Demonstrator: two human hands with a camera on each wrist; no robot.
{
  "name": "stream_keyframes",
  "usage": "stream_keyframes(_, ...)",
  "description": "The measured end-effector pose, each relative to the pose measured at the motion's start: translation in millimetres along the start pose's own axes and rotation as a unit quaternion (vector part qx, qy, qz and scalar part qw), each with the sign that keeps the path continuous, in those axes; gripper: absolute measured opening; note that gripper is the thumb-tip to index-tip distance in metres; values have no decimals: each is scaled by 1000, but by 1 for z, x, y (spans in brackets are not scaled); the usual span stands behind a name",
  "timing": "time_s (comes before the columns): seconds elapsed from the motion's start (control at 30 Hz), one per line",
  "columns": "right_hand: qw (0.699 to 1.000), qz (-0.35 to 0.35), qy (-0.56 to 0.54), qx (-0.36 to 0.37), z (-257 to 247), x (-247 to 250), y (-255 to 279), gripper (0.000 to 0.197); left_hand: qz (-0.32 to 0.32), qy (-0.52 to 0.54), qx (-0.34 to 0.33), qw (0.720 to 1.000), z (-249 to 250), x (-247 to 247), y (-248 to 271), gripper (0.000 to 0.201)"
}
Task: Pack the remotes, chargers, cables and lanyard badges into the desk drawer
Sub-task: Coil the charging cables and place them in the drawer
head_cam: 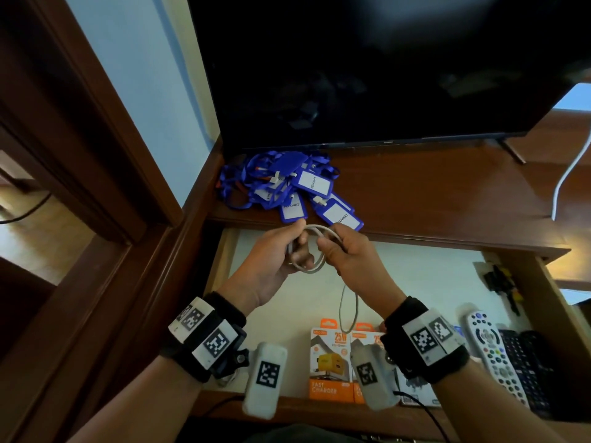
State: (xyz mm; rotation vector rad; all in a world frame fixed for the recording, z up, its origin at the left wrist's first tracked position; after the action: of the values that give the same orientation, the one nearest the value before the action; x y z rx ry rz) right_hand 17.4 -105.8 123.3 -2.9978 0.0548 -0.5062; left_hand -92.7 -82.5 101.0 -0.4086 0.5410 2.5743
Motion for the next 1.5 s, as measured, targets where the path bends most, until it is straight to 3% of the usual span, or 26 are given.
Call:
stream_keyframes(0.13, 1000, -1, 12, 6, -1, -8, -2, 16, 2, 46, -3, 999, 0, 3, 3, 35)
stream_keyframes(0.33, 997, -28, -70, -31, 5, -15, -4, 13, 42, 108, -31, 993, 17, 27, 14, 36)
stream_keyframes(0.5, 986, -1, -156, -62, 30, 1, -4, 18, 77, 197, -103, 972, 49, 66, 25, 37)
stream_keyframes(0.63, 994, 37, -93, -41, 32, 11, -6, 12, 108, 190, -161, 962, 61, 87, 32, 33)
stream_keyframes(0.73, 999, 2, 42, -18, 17, -4, -8, 19, 129, 184, -190, 956, 62, 90, 34, 33)
stream_keyframes(0.8, 992, -63, 109, -14, 9, -27, -6, 24, 143, 164, -205, 954, 64, 89, 35, 34)
stream_keyframes(0.87, 982, -116, 152, -3, 3, -46, -3, 17, 158, 111, -213, 958, 66, 87, 36, 35)
stream_keyframes(0.97, 969, -162, 185, 17, -8, -64, 0, 6, 174, 3, -217, 961, 68, 80, 41, 38)
stream_keyframes(1.03, 961, -177, 206, 44, -17, -69, 1, 11, 178, -69, -219, 957, 71, 74, 45, 38)
stream_keyframes(1.23, 969, -167, 143, 109, -35, -68, -1, 28, 147, -255, -192, 936, 63, 59, 43, 28)
stream_keyframes(1.4, 984, -145, 6, 99, -46, -59, -7, 34, 95, -294, -162, 937, 45, 49, 35, 27)
stream_keyframes(1.5, 990, -102, -57, 81, -46, -47, -11, 37, 40, -247, -133, 959, 35, 39, 33, 30)
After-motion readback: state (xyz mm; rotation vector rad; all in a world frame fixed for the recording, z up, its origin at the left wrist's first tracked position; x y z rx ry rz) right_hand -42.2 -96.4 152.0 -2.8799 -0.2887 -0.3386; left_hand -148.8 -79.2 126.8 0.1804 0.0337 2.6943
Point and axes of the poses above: each hand's wrist, its own y-axis away from the middle knuckle, its own x-axis out of the back of the hand, z = x × y, the point moved 9 cm from there along -y, towards the middle knuckle, and after that the axes turned 2 degrees about -z, right-handed, at the moved point
